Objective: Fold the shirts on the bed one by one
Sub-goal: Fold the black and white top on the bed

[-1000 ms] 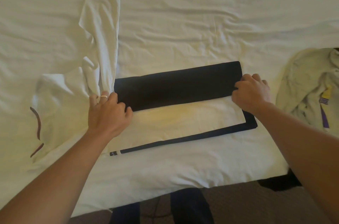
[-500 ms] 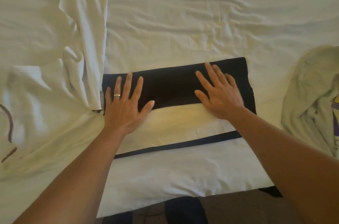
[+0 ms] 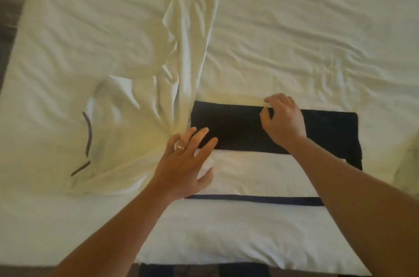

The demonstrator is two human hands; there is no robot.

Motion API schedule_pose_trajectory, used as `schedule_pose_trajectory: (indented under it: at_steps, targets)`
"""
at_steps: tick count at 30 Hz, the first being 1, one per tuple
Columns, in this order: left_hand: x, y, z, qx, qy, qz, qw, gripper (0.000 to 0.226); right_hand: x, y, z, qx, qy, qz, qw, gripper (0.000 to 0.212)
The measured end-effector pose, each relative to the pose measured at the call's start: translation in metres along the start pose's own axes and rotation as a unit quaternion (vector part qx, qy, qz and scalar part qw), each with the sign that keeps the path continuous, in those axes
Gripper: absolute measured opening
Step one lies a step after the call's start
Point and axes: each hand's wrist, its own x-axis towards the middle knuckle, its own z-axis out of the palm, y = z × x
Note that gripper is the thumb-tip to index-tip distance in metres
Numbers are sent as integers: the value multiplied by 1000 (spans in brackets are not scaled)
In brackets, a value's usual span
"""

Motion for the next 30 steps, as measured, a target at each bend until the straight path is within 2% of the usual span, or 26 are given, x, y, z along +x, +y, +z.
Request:
schedule_pose_trajectory:
  at_steps: [3,7,11,14,15,17,20,22,24,26,27,28,30]
  targets:
    - [-39,-46,-1,-1,28,-126,992,58,51,-73,12,87,-14,16,996,30]
    - [-77,-94,8,20,4,-265,964,66,118,-141,27,195,-27,128,972,26]
    - [-89,-110,28,9,-21,-302,953,75,165,-169,44,315,-42,262,911,32]
    - [-86,-111,36,-9,-25,-320,947,76,180,-182,50,418,-57,335,843,42]
    - [-86,-111,37,-11,-25,-321,947,76,182,-187,49,434,-55,345,830,43]
    - [-86,-112,36,-12,-26,-322,946,76,180,-199,46,419,-15,316,851,25]
    - [-86,-113,33,-24,-38,-327,944,76,134,-220,38,341,1,163,926,7]
    - [-85,-114,29,-34,-41,-327,943,77,85,-225,40,284,-76,64,953,10]
    - [-84,-117,23,-43,-43,-315,947,76,44,-221,45,231,-195,10,953,24]
    - [-82,-123,13,-47,-43,-293,954,73,22,-216,47,217,-299,14,929,31]
    - [-82,-127,7,-40,-35,-277,959,70,19,-216,44,243,-313,45,917,37]
    - [-83,-131,1,-29,-23,-262,964,67,20,-216,42,281,-293,83,910,42]
    - [-90,-142,-7,0,2,-231,973,61,32,-222,39,330,-198,144,912,36]
